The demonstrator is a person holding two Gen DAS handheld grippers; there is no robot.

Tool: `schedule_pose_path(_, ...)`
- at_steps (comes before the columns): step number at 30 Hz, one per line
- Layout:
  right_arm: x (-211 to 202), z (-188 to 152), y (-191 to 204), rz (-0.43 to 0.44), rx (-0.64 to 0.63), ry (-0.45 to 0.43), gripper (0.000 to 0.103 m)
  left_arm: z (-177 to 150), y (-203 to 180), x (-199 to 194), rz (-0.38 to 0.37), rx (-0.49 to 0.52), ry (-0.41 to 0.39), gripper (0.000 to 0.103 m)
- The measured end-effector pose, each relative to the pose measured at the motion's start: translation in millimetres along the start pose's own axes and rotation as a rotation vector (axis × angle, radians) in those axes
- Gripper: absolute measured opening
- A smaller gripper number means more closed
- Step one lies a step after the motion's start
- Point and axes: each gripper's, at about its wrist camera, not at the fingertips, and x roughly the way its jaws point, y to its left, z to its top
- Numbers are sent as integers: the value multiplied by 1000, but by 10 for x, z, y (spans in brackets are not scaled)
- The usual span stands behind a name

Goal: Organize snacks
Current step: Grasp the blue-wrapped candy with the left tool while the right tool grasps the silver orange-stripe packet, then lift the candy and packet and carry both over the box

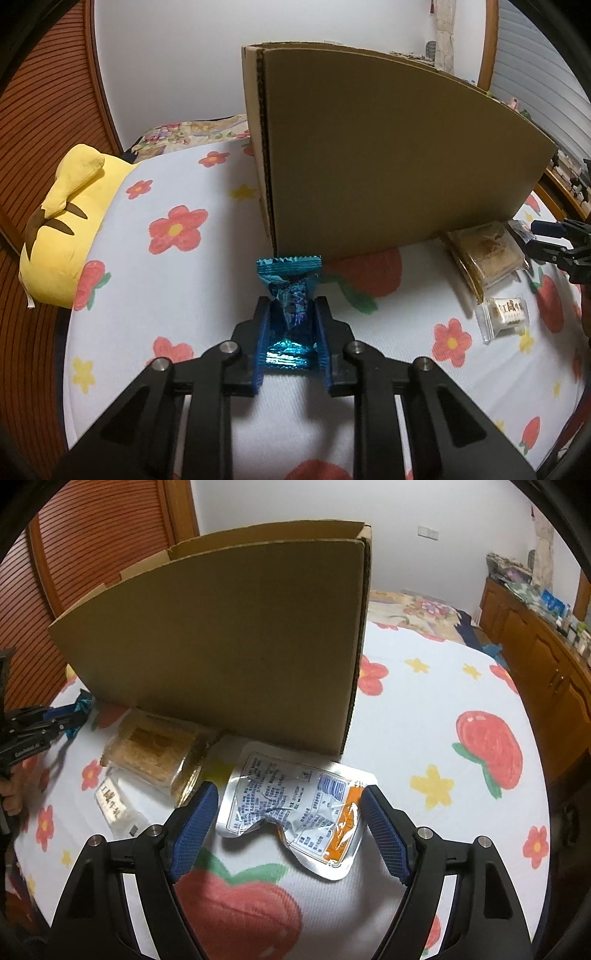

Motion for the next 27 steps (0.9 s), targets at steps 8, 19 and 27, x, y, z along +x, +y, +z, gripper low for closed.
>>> schedule_pose_path(8, 78, 3, 1, -34, -8, 8, 86, -71, -61, -114, -22, 1, -11, 21)
schedule_pose_path(19, 119, 9, -36, -102, -19, 5, 88, -100, -245, -277, -64, 26, -46, 21)
schedule_pose_path(27, 132, -35, -75, -106, -5, -1, 90, -85, -399, -415, -98, 46, -73, 21)
